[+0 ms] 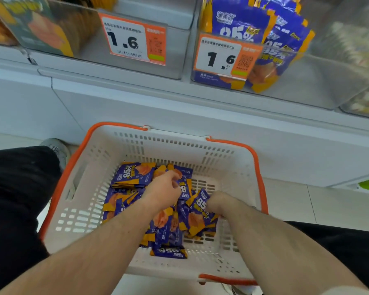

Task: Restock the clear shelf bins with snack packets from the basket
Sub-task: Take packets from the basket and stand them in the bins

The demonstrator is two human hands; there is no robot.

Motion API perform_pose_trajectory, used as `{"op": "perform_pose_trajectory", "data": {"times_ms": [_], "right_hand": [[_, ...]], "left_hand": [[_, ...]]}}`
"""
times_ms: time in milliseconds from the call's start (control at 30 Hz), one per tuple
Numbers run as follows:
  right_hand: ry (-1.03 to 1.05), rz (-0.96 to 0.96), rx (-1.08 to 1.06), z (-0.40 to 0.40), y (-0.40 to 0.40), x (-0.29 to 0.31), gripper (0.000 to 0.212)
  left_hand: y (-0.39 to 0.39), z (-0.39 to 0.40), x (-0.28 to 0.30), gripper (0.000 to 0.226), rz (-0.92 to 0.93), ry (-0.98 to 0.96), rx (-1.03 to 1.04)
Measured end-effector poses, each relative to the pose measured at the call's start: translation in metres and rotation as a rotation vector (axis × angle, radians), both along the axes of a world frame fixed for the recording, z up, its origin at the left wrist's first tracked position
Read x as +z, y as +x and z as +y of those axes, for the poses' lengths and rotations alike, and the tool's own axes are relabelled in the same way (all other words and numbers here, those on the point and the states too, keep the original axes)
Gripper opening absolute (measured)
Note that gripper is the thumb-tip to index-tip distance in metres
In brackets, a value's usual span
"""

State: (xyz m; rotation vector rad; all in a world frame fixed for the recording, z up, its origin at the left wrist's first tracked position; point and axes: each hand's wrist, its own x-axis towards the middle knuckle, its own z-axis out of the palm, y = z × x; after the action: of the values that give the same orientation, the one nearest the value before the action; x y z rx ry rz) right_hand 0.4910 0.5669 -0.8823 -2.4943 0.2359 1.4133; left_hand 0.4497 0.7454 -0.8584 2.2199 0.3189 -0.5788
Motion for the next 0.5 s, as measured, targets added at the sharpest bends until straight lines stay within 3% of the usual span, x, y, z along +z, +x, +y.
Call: {"op": "perform_pose_trajectory", "data": {"times_ms": [133, 300, 500], "right_hand": [[-0.014, -0.157, 0.19, -0.004, 0.018, 0.046, 0.041], [0.13, -0.203, 0.217, -0.001, 0.037, 0.11, 0.051], [0.343, -0.194, 0.045, -0.015, 0.054, 0.172, 0.03]], "left_hand": [[-0.005, -0.007, 0.014, 0.038, -0.027, -0.036, 0.002], [-0.01, -0.018, 0.036, 0.063, -0.032, -0.189, 0.034], [-0.009, -0.024, 0.075, 0.014, -0.155, -0.417, 0.168]]}}
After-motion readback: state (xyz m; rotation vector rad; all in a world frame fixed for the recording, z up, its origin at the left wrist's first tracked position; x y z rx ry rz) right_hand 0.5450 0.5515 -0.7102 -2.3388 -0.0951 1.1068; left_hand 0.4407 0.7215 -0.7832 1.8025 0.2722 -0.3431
